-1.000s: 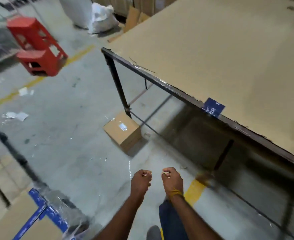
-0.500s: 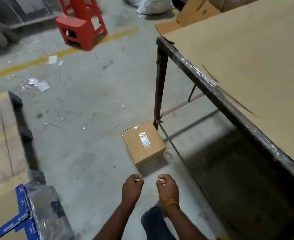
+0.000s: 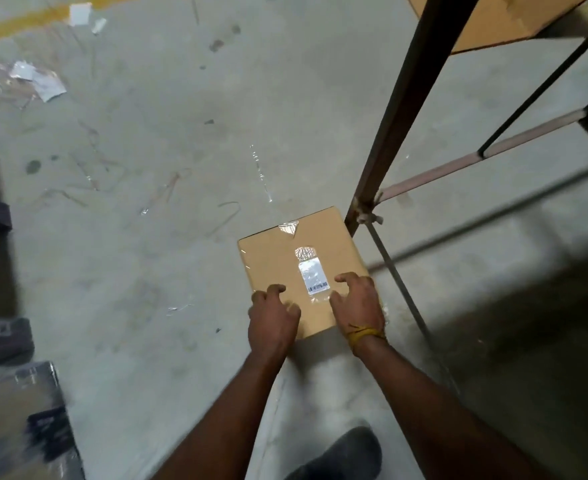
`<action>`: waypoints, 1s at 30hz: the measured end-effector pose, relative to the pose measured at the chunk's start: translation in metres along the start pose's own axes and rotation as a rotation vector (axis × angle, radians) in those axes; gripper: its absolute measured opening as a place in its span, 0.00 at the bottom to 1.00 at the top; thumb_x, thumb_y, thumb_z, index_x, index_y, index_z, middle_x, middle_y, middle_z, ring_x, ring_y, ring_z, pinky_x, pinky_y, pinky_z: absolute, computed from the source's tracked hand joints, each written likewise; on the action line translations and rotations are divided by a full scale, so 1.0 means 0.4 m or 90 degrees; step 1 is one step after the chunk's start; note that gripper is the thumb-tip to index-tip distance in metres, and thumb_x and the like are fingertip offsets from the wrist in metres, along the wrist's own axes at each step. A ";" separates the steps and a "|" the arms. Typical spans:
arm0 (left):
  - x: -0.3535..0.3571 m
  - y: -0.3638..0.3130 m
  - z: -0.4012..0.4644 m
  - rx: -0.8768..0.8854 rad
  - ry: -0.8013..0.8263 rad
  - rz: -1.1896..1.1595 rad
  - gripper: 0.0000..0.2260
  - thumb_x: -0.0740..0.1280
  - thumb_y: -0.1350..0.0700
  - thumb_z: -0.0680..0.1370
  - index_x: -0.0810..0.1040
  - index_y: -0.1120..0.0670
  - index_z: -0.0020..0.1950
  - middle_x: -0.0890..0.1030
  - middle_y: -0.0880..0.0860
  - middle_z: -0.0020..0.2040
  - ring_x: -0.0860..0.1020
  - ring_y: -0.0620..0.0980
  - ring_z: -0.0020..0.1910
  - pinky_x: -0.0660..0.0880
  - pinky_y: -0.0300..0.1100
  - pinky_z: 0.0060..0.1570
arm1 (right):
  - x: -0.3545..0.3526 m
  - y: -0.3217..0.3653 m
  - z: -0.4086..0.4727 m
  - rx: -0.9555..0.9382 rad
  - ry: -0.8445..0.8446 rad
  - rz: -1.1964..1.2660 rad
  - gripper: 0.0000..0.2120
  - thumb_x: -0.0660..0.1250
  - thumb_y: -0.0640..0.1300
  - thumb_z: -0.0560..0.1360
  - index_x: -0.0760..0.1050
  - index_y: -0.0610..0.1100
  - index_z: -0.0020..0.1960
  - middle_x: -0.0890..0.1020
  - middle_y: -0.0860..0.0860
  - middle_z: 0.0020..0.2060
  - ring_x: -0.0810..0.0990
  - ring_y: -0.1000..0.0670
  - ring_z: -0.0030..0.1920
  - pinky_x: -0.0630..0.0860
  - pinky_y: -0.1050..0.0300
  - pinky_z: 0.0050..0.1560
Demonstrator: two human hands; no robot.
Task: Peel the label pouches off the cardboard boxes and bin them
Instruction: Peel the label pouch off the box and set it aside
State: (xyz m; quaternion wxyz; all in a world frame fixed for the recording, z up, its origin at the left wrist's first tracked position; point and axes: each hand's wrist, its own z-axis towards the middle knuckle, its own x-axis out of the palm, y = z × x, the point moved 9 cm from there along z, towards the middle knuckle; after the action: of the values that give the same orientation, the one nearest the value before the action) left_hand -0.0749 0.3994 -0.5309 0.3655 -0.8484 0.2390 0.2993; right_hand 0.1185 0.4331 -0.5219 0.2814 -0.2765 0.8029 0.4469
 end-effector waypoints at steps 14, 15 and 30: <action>0.070 0.138 0.147 -0.067 -0.020 -0.142 0.35 0.69 0.44 0.75 0.56 0.40 0.78 0.65 0.54 0.73 0.76 0.57 0.63 0.72 0.48 0.60 | 0.114 -0.092 0.162 0.001 0.015 -0.131 0.35 0.70 0.55 0.73 0.60 0.57 0.76 0.68 0.40 0.66 0.70 0.36 0.64 0.67 0.41 0.64; 0.055 0.142 0.127 -0.075 -0.035 -0.141 0.34 0.69 0.44 0.75 0.57 0.40 0.78 0.66 0.53 0.72 0.76 0.56 0.62 0.71 0.48 0.59 | 0.110 -0.083 0.134 -0.013 -0.004 -0.134 0.34 0.70 0.56 0.73 0.62 0.57 0.75 0.68 0.40 0.66 0.69 0.36 0.64 0.67 0.41 0.65; -0.415 0.046 -0.458 0.106 -0.278 -0.100 0.22 0.74 0.44 0.72 0.74 0.42 0.65 0.66 0.55 0.69 0.72 0.59 0.66 0.71 0.55 0.63 | -0.209 0.165 -0.541 -0.033 -0.209 -0.009 0.27 0.75 0.55 0.70 0.73 0.61 0.68 0.67 0.42 0.69 0.67 0.38 0.68 0.66 0.37 0.66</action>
State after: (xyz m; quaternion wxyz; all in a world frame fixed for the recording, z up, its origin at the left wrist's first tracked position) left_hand -0.1426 0.2792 -0.3248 0.4994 -0.7463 0.1115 0.4258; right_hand 0.0859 0.2899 -0.3309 0.4053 -0.2126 0.7323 0.5043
